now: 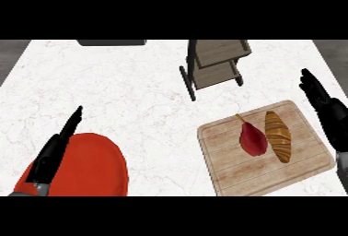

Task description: Pick the pear from the cutting board and place it in the tiered basket

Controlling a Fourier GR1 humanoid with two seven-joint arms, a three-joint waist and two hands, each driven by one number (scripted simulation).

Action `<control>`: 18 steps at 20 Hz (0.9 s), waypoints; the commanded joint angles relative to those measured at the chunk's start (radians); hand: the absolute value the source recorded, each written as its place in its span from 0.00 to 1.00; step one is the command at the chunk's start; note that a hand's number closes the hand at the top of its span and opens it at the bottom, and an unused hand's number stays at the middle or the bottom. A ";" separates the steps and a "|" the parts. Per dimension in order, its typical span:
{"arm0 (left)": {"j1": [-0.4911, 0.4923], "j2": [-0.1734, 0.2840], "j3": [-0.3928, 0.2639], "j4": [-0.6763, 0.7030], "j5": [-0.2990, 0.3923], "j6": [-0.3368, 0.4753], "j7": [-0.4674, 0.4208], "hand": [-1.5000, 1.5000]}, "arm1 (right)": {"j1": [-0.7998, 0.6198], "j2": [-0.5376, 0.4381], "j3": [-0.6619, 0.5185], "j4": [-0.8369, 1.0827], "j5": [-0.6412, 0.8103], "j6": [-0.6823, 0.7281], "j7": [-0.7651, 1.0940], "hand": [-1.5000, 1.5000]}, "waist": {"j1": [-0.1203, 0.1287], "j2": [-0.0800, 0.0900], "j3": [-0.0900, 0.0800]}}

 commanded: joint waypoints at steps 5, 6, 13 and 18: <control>-0.106 -0.165 -0.027 -0.002 0.086 -0.055 -0.001 0.50 | -0.194 0.317 0.099 0.075 0.017 -0.177 0.146 0.00 | 0.038 0.023 -0.006; -0.118 -0.189 -0.030 -0.004 0.105 -0.051 0.020 0.50 | -0.218 0.379 0.103 0.123 0.023 -0.222 0.135 0.00 | 0.046 0.028 -0.005; -0.109 -0.217 -0.010 0.065 0.156 -0.121 -0.009 0.50 | -0.297 0.545 0.115 0.339 0.150 -0.361 -0.102 0.00 | 0.029 0.019 -0.004; -0.081 -0.189 0.010 0.013 0.166 -0.119 0.040 0.50 | -0.307 0.308 0.206 0.097 0.319 -0.299 0.209 0.00 | 0.003 0.005 -0.007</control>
